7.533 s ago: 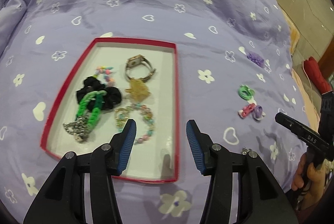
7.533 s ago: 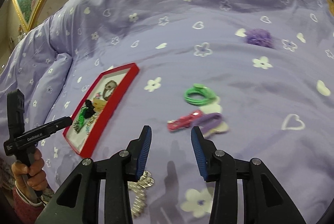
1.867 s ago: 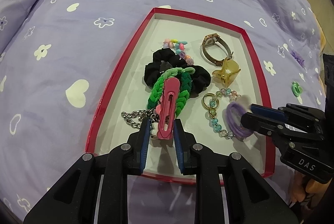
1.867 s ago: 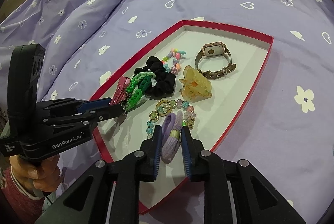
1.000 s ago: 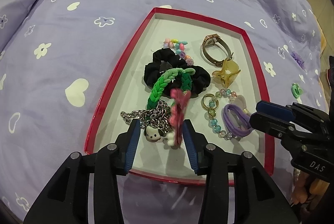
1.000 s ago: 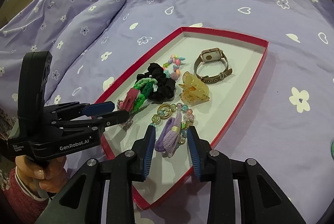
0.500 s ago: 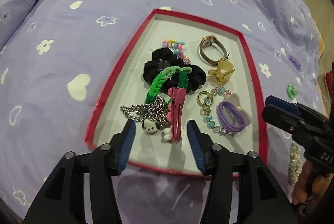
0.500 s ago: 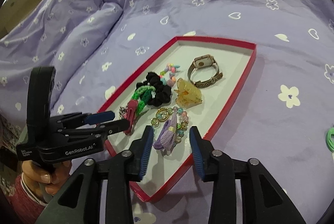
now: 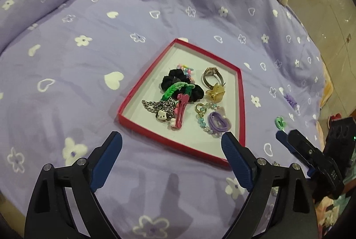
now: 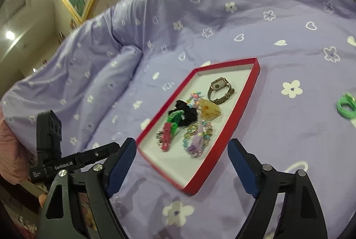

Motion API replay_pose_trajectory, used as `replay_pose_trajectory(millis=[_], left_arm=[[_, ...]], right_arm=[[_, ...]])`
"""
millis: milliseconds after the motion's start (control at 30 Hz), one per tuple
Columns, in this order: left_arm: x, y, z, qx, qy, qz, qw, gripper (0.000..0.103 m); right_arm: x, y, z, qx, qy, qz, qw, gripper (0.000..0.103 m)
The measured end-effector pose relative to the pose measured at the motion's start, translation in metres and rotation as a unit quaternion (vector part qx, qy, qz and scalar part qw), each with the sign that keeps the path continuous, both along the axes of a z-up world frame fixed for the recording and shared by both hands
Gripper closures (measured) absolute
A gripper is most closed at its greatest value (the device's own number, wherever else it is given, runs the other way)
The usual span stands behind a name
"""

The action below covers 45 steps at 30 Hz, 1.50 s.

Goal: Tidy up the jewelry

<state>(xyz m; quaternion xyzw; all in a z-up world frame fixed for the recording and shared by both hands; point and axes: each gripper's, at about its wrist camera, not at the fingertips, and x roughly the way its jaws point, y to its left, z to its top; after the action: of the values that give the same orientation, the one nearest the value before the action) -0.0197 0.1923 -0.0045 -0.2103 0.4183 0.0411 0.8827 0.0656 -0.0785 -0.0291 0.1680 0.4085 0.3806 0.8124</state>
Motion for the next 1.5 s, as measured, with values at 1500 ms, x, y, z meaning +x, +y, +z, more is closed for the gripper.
replay_pose_trajectory(millis=[1500], left_arm=[[-0.033, -0.03, 0.005, 0.213, -0.018, 0.03, 0.9764, 0.0]], right_arm=[[-0.045, 0.033, 0.0, -0.164, -0.092, 0.018, 0.982, 0.001]])
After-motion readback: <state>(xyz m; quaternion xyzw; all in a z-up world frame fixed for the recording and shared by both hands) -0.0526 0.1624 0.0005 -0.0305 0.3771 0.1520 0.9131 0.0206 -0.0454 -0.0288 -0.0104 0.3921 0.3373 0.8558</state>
